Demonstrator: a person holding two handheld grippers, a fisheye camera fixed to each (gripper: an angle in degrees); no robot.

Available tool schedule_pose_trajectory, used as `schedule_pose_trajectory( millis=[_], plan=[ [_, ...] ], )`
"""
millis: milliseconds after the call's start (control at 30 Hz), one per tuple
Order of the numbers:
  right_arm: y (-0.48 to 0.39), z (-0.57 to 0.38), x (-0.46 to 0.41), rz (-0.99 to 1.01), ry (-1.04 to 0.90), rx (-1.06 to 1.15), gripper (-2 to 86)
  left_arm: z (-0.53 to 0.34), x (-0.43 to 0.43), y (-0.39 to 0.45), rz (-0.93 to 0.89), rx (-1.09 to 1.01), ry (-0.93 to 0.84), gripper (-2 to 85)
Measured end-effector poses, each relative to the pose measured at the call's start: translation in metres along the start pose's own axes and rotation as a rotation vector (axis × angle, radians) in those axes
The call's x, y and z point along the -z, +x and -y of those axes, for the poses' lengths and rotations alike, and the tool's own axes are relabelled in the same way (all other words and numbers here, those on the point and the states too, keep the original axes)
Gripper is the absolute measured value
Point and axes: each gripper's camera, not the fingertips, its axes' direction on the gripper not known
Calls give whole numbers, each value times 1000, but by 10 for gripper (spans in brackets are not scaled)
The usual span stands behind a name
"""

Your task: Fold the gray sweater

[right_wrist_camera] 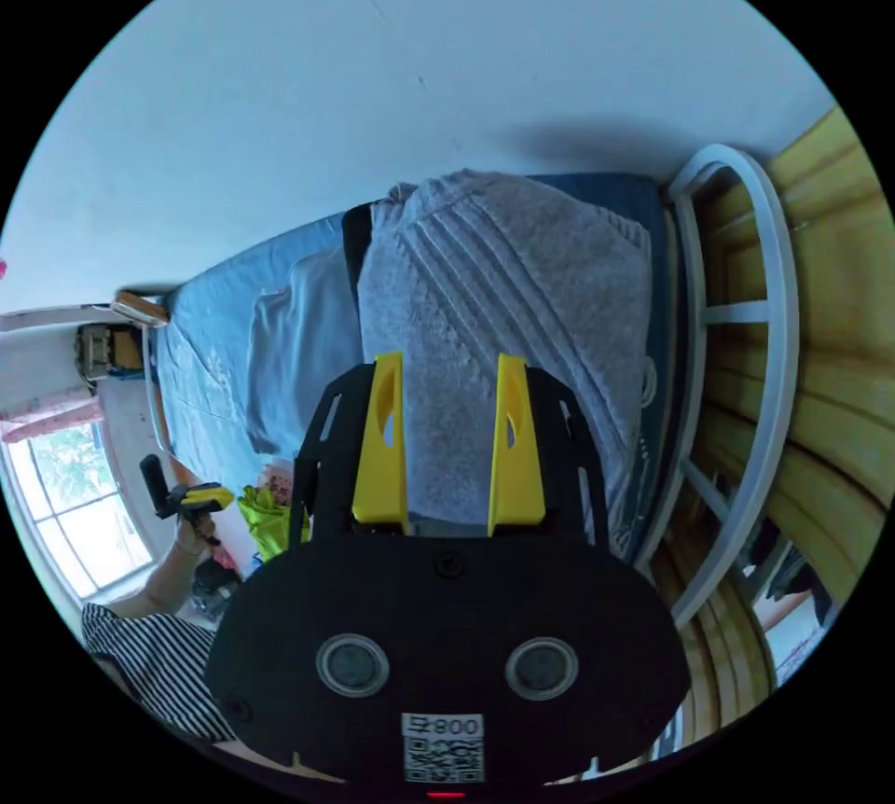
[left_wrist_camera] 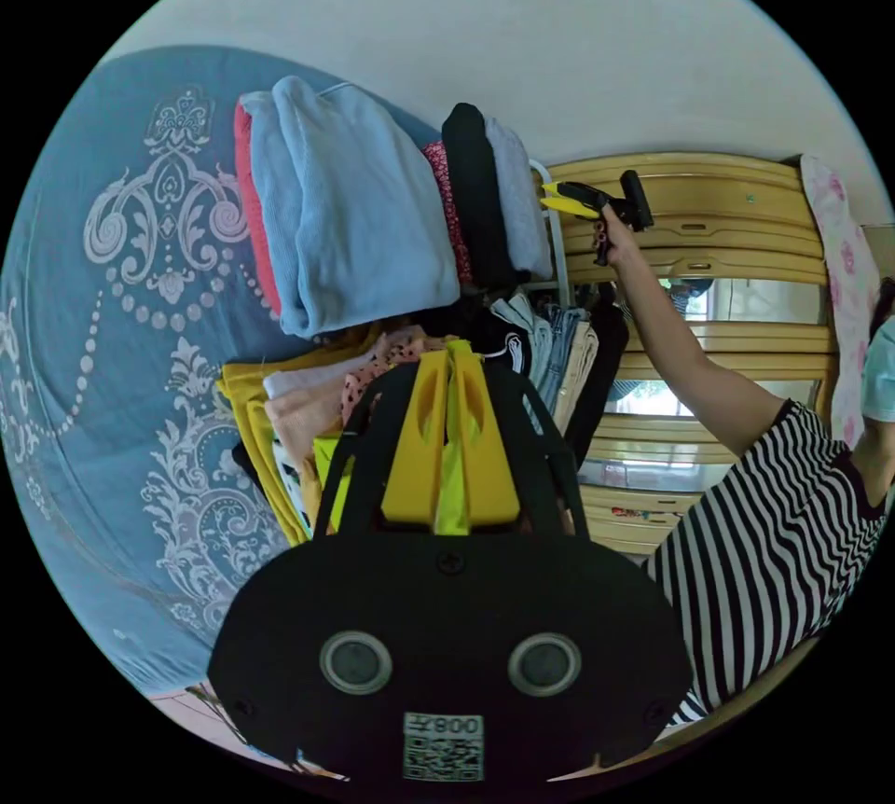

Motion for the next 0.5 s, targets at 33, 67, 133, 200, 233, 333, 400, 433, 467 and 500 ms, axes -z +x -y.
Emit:
schedule_pose_trajectory(
  millis=[33,67,133,200,233,333,400,433,467,500],
  plan=[
    [-2,-3,0,-20,-11,10,138,-9,2,-7,-6,1,0,11],
    [-4,-8,-2,-68,-40,20,136,-13,4,-11,-8,2,-1,10],
    [-7,-17,-7,-111,-80,23,130,-29,7,-27,-16,2,-10,8],
    [-11,-35,-4,-153,-74,20,106,-41,10,-39,-29,1,-20,7],
    [-13,-39,-2,-158,-73,24,96,-50,12,-48,-40,-2,-24,6],
    [-16,-69,11,-179,-64,41,52,-74,21,-69,-59,-10,-27,3],
    [-12,-98,28,-115,-23,26,37,-91,27,-83,-76,-10,-24,3],
    [-11,-106,33,-94,-9,21,35,-102,32,-93,-90,-8,-19,2],
    [-8,-123,44,-50,20,15,32,-108,35,-98,-99,-7,-16,2],
    [-7,-142,58,1,64,16,29,-120,42,-109,-116,-6,-7,2]
  ],
)
